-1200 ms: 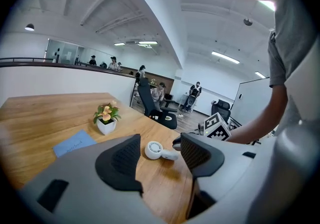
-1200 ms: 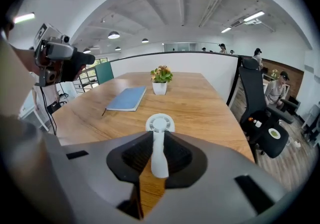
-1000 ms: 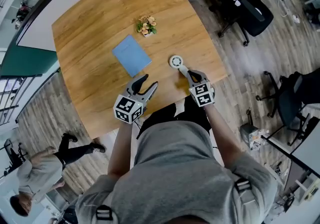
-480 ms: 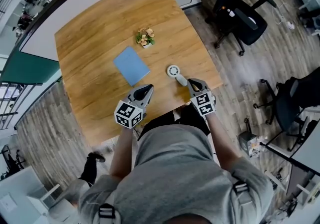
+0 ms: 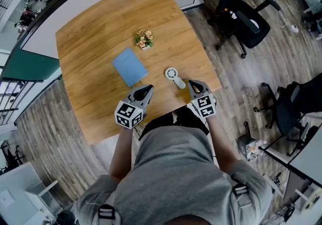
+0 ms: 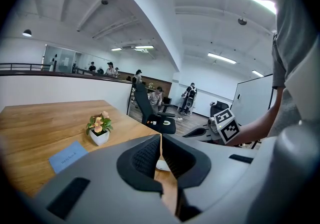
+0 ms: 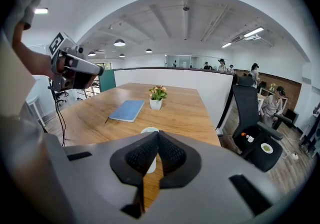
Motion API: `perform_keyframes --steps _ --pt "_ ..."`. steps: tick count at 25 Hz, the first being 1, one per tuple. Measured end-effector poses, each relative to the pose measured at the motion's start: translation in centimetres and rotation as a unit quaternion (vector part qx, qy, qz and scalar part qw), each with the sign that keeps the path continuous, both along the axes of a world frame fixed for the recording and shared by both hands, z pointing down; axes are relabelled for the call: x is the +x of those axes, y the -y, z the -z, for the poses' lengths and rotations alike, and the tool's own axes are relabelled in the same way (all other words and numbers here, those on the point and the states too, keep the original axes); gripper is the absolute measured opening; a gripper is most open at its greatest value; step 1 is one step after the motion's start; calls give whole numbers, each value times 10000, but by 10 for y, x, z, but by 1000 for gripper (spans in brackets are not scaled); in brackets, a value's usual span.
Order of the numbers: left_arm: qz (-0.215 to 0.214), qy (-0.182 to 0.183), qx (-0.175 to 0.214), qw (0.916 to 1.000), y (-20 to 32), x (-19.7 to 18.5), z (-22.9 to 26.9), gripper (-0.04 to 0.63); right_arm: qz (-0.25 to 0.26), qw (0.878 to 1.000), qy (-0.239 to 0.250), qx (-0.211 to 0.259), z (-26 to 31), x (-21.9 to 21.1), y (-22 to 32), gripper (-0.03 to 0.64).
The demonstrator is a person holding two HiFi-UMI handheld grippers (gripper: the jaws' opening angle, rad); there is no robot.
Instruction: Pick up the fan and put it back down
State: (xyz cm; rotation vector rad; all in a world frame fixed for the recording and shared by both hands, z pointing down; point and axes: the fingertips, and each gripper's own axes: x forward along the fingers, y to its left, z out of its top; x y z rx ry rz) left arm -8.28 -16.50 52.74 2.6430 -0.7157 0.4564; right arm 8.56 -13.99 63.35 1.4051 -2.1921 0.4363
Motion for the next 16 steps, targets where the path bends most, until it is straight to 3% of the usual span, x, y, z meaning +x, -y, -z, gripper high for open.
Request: perform_keyframes --steps 16 --pt "379 316 103 9987 3 51 4 29 407 9989 171 -138 -10 40 12 3"
